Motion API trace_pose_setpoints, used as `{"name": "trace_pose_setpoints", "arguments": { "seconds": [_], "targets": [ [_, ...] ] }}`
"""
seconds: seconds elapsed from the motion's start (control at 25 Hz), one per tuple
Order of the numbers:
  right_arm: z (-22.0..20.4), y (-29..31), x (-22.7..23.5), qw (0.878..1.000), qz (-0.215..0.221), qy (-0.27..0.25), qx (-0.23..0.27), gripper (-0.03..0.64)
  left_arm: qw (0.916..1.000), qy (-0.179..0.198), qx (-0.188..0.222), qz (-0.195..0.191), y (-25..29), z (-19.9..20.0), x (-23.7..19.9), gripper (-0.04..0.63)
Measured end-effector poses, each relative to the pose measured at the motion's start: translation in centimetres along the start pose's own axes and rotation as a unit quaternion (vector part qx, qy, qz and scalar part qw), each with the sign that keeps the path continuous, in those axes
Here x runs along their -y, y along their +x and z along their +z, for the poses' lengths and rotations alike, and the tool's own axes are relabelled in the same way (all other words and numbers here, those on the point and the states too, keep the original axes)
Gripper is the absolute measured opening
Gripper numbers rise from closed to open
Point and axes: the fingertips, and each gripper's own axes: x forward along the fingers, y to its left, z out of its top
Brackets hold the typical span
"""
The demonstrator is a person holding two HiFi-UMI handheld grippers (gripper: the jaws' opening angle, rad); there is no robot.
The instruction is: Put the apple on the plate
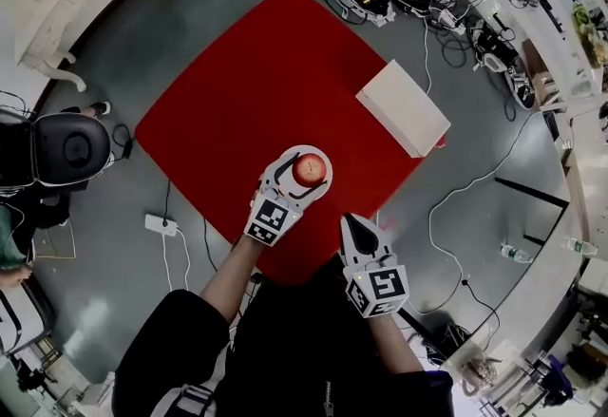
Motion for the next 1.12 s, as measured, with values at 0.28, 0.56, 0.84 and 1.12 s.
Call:
{"name": "trace_pose_setpoints", "arguments": {
  "seconds": [0.28, 0.56, 0.84, 1.12],
  "targets": [
    [-0.3, 1.3, 0.2, 1.0, 0.005, 0.001, -0.015, 0.011, 0.9995, 0.014, -0.026, 0.012, 1.3, -4.3, -0.9, 0.362],
    [-1.0, 1.1, 0.4, 1.0, 0.004, 0.004, -0.021, 0.011, 0.9996, 0.02, -0.008, 0.018, 1.8, -5.2, -0.7, 0.364],
    [-1.5, 0.8, 0.1, 1.0, 0.003, 0.006, -0.022, 0.011, 0.9995, 0.024, -0.019, 0.006, 1.2, -6.1, -0.4, 0.364],
    [-1.4, 0.7, 0.0, 1.0, -0.001, 0.01, -0.019, 0.011, 0.9989, 0.029, -0.036, -0.002, 1.3, -6.7, -0.4, 0.364]
  ]
}}
